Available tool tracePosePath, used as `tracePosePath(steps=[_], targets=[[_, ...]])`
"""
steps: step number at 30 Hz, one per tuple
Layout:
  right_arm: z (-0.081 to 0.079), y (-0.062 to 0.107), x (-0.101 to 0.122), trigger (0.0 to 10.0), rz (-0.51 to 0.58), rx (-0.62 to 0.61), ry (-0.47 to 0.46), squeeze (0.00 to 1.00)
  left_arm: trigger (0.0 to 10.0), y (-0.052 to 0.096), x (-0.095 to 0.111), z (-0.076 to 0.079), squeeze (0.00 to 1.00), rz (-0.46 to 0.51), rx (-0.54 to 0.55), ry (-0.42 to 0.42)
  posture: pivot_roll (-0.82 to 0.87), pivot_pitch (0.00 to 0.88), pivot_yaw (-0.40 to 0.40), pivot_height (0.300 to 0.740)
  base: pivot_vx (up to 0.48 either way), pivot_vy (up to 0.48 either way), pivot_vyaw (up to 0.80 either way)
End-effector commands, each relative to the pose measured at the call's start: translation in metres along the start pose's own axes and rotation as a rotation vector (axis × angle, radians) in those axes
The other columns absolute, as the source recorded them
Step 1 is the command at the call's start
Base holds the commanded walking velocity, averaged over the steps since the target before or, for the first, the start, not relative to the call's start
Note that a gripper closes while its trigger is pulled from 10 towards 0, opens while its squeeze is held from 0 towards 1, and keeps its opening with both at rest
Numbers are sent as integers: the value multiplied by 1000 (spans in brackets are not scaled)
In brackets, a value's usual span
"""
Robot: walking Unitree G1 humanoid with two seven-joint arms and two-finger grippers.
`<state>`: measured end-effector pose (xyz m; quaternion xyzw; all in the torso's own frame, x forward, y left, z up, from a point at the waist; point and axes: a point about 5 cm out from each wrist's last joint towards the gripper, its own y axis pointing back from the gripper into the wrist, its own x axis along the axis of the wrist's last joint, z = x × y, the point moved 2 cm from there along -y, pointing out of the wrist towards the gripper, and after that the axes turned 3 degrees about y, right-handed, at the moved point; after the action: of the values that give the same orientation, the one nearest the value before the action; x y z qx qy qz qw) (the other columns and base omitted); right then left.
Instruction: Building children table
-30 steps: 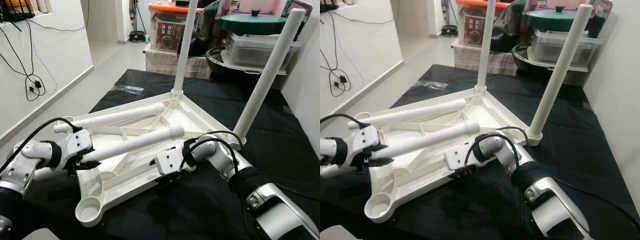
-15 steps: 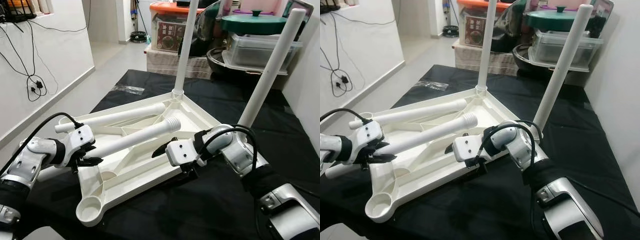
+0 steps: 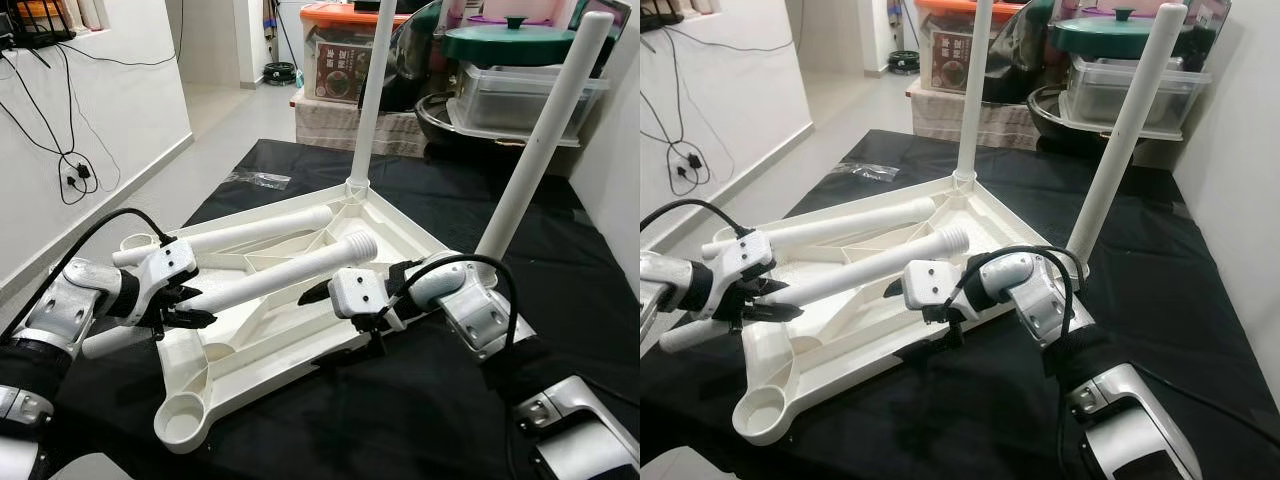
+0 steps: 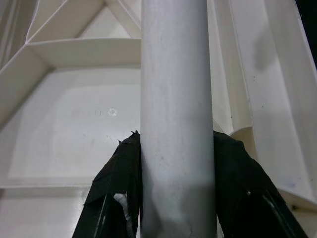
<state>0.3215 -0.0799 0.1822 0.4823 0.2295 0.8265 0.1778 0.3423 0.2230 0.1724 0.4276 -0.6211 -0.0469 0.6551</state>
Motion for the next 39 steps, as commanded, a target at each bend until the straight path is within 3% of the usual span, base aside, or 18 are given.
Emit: tracePosePath(steps=[1, 9, 10, 11, 16, 17, 18, 19, 23, 29, 30, 31, 33, 35, 38, 39], targets=[[-2, 1, 2, 10000, 14, 6, -2, 1000, 10000, 4, 5, -1, 0, -4, -10, 6, 19, 0, 7, 740, 0, 0, 0], [-4, -4, 4, 10000, 17, 9, -17, 1000, 10000, 7, 16, -1, 0, 8, -39, -45, 24, 0, 11, 740, 0, 0, 0], [-4, -5, 5, 10000, 21, 2, -21, 1000, 10000, 8, 15, -1, 82, 2, -40, -71, 22, 0, 15, 740, 0, 0, 0], [-4, -6, 6, 10000, 25, -3, -25, 1000, 10000, 9, 14, -1, 635, -4, -38, -101, 22, 0, 15, 740, 0, 0, 0], [-4, -7, 7, 10000, 31, -11, -32, 1000, 10000, 10, 12, -2, 690, -18, -32, -109, 23, 0, 16, 740, 0, 0, 0], [-4, -8, 7, 10000, 31, -12, -33, 1000, 10000, 10, 11, -3, 933, -27, -24, -99, 22, 0, 16, 740, 0, 0, 0], [-4, -8, 7, 10000, 31, -12, -33, 1000, 10000, 10, 11, -3, 933, -27, -24, -99, 22, 0, 16, 740, 0, 0, 0], [-4, -8, 7, 10000, 31, -14, -34, 1000, 10000, 10, 10, -4, 1000, -34, -14, -85, 22, 0, 16, 740, 0, 0, 0], [-3, -8, 7, 10000, 31, -23, -33, 1000, 10000, 10, 11, -9, 1000, -24, 26, -64, 22, 0, 13, 740, 0, 0, 0], [8, -6, 13, 10000, 60, -90, -33, 1000, 10000, 23, 26, -23, 1000, 64, 121, -27, 23, 0, 2, 740, 0, 0, 0], [19, -4, 18, 10000, 96, -162, -43, 1000, 10000, 34, 35, -31, 1000, 128, 184, -15, 27, 0, -6, 740, 0, 0, 0], [19, -4, 18, 10000, 96, -162, -43, 1000, 10000, 34, 35, -31, 1000, 128, 184, -15, 27, 0, -6, 740, 0, 0, 0], [40, -1, 29, 10000, 175, -313, -77, 1000, 10000, 54, 45, -40, 1000, 238, 307, -4, 29, 0, -13, 740, 0, 0, 0], [40, -1, 29, 10000, 175, -313, -77, 1000, 10000, 54, 45, -40, 1000, 238, 307, -4, 29, 0, -13, 740, 0, 0, 0], [57, 4, 38, 10000, 253, -483, -124, 1000, 10000, 69, 39, -41, 1000, 270, 433, -23, 33, 0, -22, 740, 0, 0, 0], [57, 4, 38, 10000, 253, -483, -124, 1000, 10000, 69, 39, -41, 1000, 270, 433, -23, 33, 0, -22, 740, 0, 0, 0]])
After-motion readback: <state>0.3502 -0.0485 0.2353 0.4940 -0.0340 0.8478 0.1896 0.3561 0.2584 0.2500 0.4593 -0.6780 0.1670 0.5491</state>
